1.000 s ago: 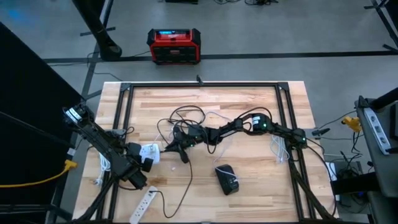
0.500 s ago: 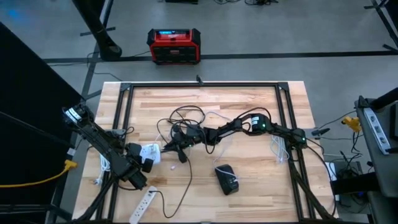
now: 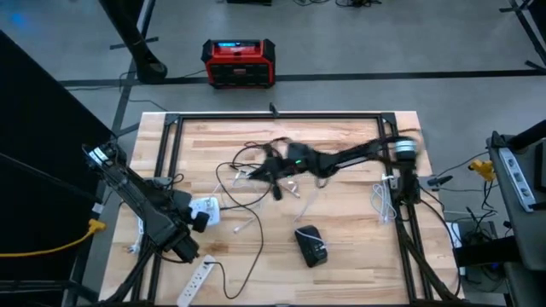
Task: Insert USB
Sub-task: Insert the black charger cable into the black outlet extension
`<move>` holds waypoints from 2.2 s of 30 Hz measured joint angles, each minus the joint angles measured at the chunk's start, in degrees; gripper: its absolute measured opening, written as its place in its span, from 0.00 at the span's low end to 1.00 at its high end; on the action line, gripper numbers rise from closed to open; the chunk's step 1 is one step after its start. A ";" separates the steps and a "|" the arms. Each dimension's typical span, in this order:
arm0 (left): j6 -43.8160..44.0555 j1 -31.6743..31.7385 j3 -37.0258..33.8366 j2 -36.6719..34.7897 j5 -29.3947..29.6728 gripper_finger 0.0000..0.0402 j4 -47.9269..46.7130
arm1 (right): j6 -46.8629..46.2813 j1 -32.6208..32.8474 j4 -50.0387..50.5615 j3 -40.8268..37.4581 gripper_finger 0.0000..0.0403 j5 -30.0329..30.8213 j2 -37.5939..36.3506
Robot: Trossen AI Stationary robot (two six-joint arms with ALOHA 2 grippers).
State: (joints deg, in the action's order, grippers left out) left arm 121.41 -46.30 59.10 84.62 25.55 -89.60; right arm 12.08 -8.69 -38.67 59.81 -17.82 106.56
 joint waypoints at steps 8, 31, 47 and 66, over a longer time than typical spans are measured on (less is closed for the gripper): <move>-3.29 1.51 1.52 0.11 31.02 0.00 5.12 | 8.02 4.78 28.01 -11.02 0.03 26.57 -30.74; -96.28 31.81 -10.04 0.62 -5.67 0.00 88.94 | -21.56 27.93 56.02 -20.53 0.03 24.90 -41.98; -101.50 34.46 -7.76 18.45 -39.45 0.00 103.61 | -23.49 31.64 39.98 -23.62 0.03 14.03 -31.06; -104.99 36.06 -3.09 27.81 -43.98 0.00 103.75 | -33.26 36.83 36.78 -22.43 0.03 19.80 -25.51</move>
State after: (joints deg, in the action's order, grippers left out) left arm 16.42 -10.24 56.01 112.42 -18.43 14.14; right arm -21.18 28.14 -1.89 37.39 1.98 81.05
